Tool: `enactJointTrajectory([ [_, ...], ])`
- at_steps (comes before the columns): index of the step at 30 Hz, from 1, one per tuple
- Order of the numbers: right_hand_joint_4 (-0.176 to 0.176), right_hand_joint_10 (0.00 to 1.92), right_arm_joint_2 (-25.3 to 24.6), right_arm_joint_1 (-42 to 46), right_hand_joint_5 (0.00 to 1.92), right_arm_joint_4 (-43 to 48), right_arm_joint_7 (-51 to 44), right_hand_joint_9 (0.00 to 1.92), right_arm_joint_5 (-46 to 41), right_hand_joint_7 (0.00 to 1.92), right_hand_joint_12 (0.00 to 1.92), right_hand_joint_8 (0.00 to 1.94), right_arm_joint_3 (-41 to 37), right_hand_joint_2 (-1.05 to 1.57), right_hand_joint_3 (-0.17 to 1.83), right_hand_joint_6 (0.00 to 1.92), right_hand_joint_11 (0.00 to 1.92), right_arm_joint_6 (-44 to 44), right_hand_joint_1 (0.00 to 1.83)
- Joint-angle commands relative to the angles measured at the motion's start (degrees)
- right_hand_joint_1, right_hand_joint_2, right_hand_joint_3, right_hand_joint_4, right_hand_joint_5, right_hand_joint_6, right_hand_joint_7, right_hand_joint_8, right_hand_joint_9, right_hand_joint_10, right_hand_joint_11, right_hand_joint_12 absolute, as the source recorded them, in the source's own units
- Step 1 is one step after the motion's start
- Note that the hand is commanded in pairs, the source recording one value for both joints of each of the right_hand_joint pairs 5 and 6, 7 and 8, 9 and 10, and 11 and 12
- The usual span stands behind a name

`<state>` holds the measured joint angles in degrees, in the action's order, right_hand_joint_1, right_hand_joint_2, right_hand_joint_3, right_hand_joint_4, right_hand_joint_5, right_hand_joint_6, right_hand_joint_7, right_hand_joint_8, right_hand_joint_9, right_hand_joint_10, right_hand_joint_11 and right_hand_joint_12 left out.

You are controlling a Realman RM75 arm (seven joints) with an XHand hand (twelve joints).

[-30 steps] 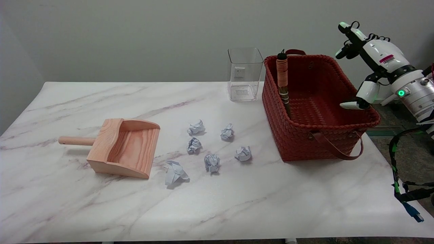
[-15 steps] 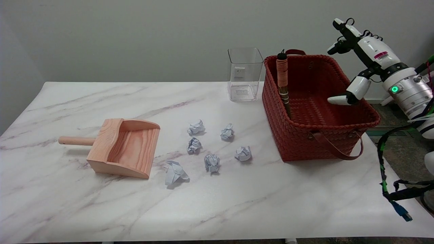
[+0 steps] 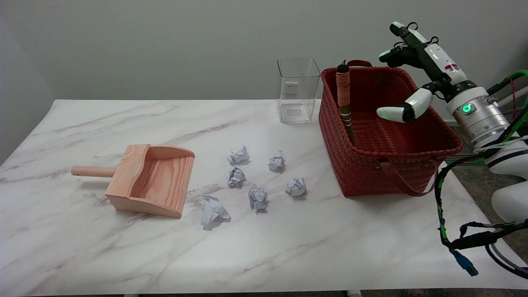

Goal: Pick up the broom in the basket.

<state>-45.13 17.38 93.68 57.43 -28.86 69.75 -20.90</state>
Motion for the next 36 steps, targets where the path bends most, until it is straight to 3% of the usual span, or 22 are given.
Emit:
enactJointTrajectory([
  [1,0.000,0.54,-2.45,-2.98,0.14,2.64,1.08,0.54,-16.36,0.55,0.53,0.55,10.74,-0.31,1.14,0.14,0.53,-1.38,1.16],
  [10,0.000,0.50,-6.24,-6.85,0.19,1.30,1.08,0.50,-18.23,0.45,0.47,0.45,15.38,-0.25,1.14,0.19,0.47,-3.20,1.13],
  [17,0.000,0.47,-6.46,-7.25,0.17,0.71,1.08,0.47,-18.31,0.41,0.44,0.41,16.13,-0.23,1.13,0.17,0.44,-3.28,1.13],
  [36,0.000,0.46,-7.10,-10.18,0.16,-4.59,1.32,0.46,-23.44,0.51,0.38,0.51,20.86,-0.14,1.11,0.16,0.38,-3.28,1.12],
])
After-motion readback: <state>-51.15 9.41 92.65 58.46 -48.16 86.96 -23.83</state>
